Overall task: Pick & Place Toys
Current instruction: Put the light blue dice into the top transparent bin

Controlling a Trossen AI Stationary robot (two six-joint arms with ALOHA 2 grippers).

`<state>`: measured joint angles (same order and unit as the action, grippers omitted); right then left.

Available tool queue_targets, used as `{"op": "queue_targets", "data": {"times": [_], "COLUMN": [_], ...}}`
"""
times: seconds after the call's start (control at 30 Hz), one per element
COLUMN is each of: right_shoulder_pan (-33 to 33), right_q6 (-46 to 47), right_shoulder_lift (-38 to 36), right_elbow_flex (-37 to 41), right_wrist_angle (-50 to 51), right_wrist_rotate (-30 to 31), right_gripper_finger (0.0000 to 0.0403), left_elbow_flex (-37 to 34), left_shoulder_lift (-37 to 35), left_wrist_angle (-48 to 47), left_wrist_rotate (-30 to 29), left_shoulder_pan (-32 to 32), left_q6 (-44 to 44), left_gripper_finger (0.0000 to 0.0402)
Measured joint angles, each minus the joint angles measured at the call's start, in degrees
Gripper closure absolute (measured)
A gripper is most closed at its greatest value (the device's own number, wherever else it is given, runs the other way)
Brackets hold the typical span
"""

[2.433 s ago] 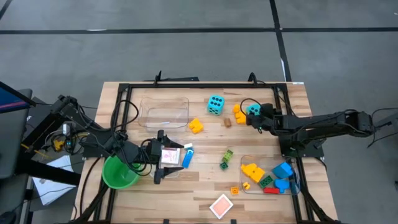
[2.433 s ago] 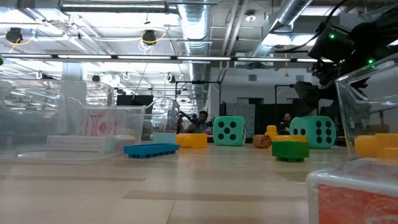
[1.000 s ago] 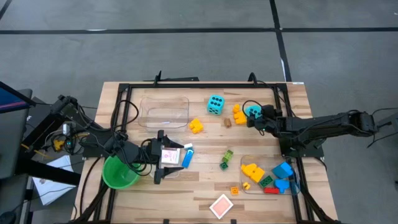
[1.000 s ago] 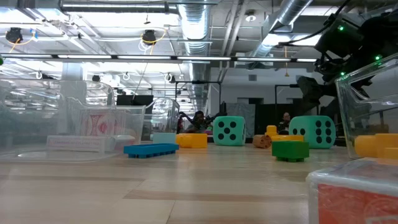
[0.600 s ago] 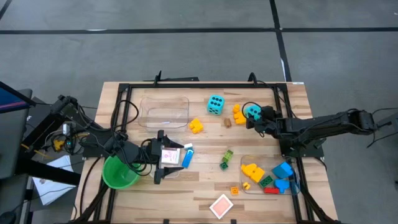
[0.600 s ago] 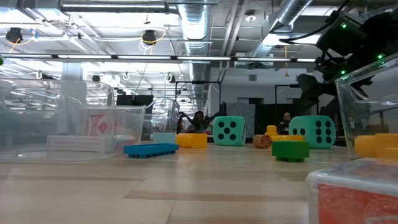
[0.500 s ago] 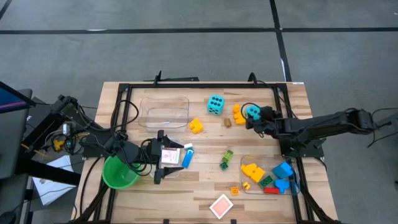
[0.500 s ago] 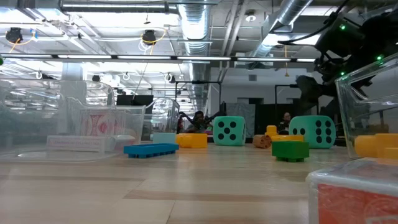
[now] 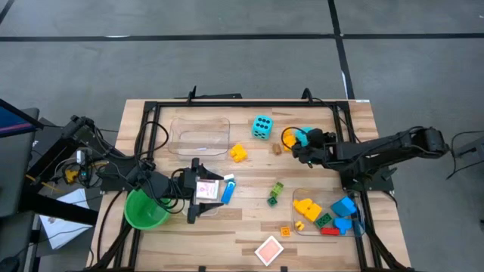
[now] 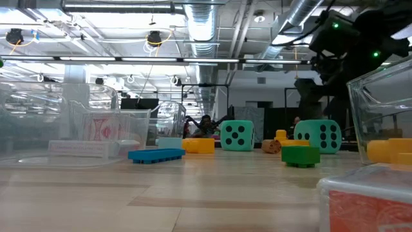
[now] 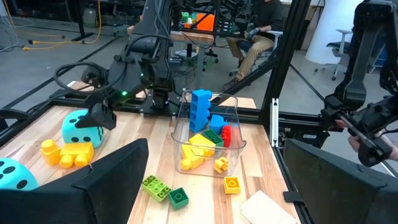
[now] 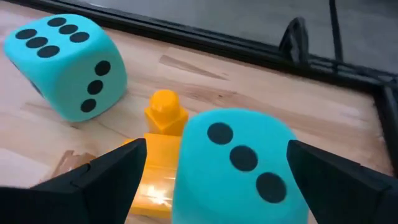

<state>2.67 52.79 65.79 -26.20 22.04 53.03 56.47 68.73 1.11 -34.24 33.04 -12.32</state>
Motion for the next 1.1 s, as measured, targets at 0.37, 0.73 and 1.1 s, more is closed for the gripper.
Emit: {"op": "queue_targets", "data": {"times": [0.37,0.73,1.1], "right_shoulder_pan": [0.1,0.8,0.8], "right_q6": [7.1,8.8,9.2], "right_shoulder_lift": [1.7,2.1,2.1], "right_elbow_flex": [-1.0,-1.0,0.2], "right_wrist_angle": [4.3,4.2,1.7], "right_wrist_rotate": [1.0,1.0,0.3], "right_gripper_finger": [0.0006,0.0003,0.0003], "left_elbow_flex": [0.0,0.0,0.0], "left_shoulder_lift": [0.0,0.0,0.0], "left_wrist_angle": [0.0,-0.1,0.0], "left_wrist_rotate": [0.0,0.0,0.0], "left_shoulder_pan": [0.0,0.0,0.0], "left_q6": [-0.2,-0.2,-0.2], "left_gripper_finger": [0.0032,0.0032,0.0032]}}
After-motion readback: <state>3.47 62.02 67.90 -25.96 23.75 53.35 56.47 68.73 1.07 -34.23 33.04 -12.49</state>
